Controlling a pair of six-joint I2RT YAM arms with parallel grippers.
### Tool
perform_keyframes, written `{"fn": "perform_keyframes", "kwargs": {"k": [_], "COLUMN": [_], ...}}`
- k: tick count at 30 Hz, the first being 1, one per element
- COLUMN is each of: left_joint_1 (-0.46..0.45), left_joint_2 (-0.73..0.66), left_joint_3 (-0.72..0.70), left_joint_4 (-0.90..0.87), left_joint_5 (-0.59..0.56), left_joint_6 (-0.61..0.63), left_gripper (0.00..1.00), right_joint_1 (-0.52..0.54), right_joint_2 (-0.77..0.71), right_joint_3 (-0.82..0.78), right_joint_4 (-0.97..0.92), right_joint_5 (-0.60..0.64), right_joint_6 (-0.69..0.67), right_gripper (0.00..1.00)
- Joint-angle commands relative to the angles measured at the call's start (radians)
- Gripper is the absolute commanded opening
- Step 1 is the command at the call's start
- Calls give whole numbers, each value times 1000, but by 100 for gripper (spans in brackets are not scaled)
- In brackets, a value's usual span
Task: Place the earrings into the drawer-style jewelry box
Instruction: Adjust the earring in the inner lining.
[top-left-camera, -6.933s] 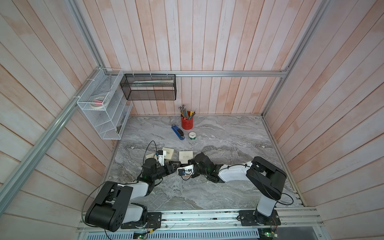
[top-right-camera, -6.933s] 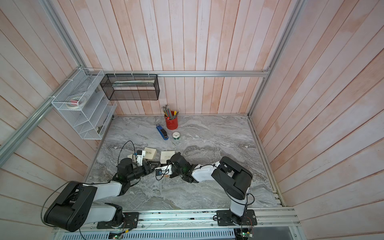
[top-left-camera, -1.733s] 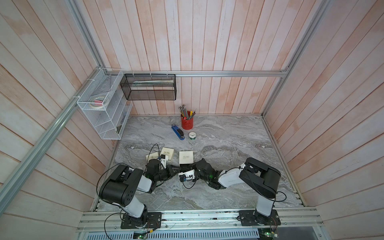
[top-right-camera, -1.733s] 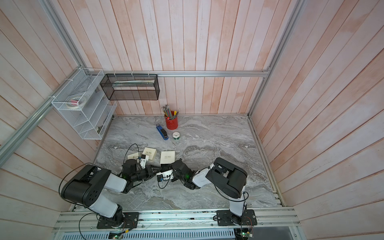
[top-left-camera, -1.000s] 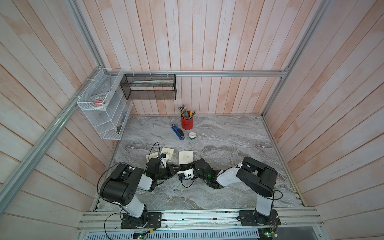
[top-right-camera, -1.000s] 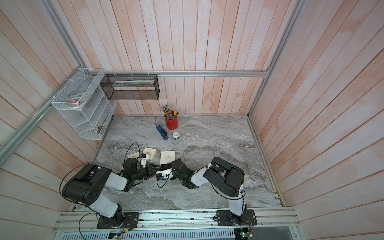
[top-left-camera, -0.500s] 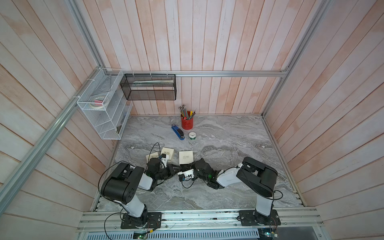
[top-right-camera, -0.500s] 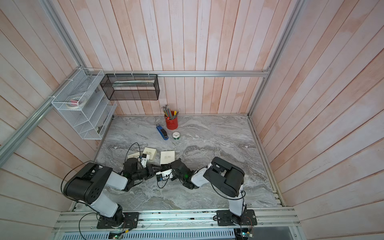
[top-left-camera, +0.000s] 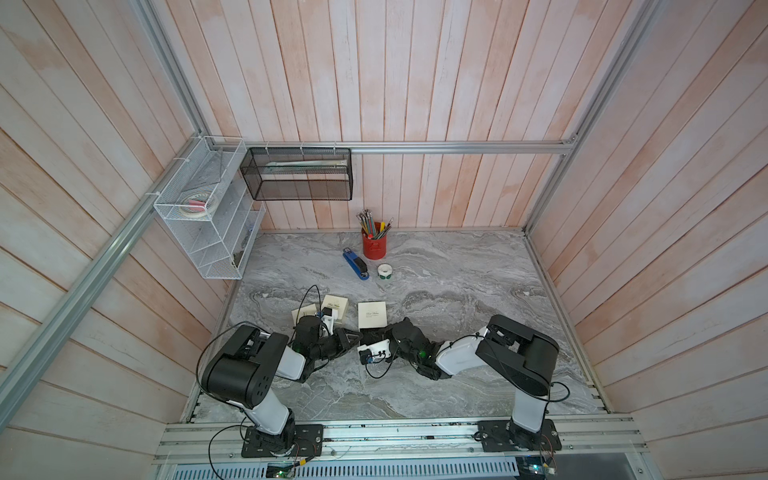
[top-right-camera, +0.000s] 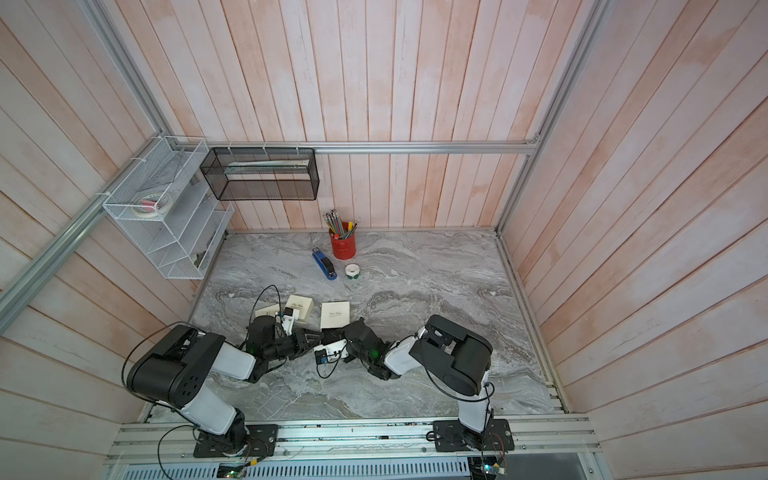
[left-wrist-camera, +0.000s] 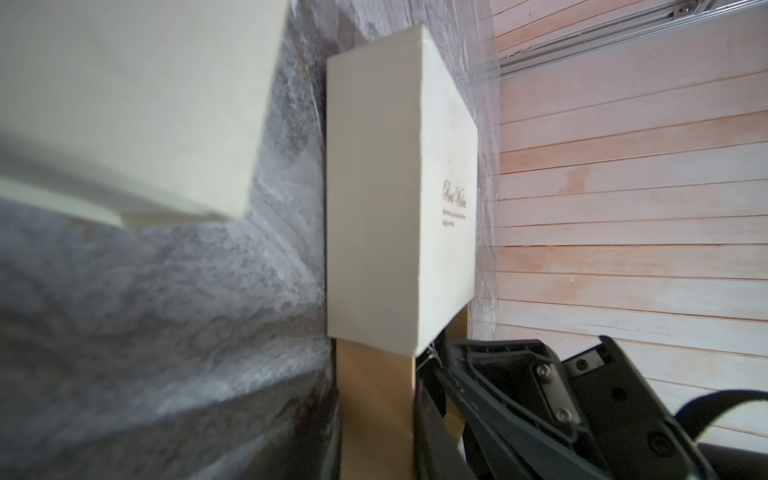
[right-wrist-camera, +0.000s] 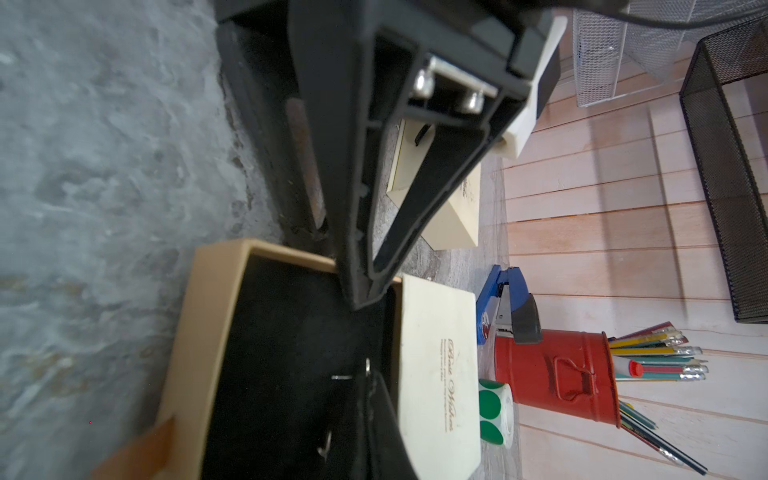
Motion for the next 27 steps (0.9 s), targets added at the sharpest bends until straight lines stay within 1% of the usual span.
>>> {"fn": "perform_keyframes", "kwargs": {"k": [1,8,17,27], "left_joint_1": [4,4,4,4], "left_joint_2": [12,7,8,7], "left_joint_3": [11,15,16,11], "left_joint_4": [-3,-4,-9,-6], "left_joint_5": [3,7,8,6], "left_joint_6": [19,19,22,20], "left_gripper": [29,29,29,29], "right_joint_1": [8,6,12,18], "right_joint_2": [15,48,55,65], "right_joint_3": [-1,39,39,55], "right_joint_4": [-48,-41,-71,-94], "right_joint_5": [-21,-25,-20,-45], "right_joint_6": [20,15,-21,-34], "right_gripper": [0,0,0,0]}}
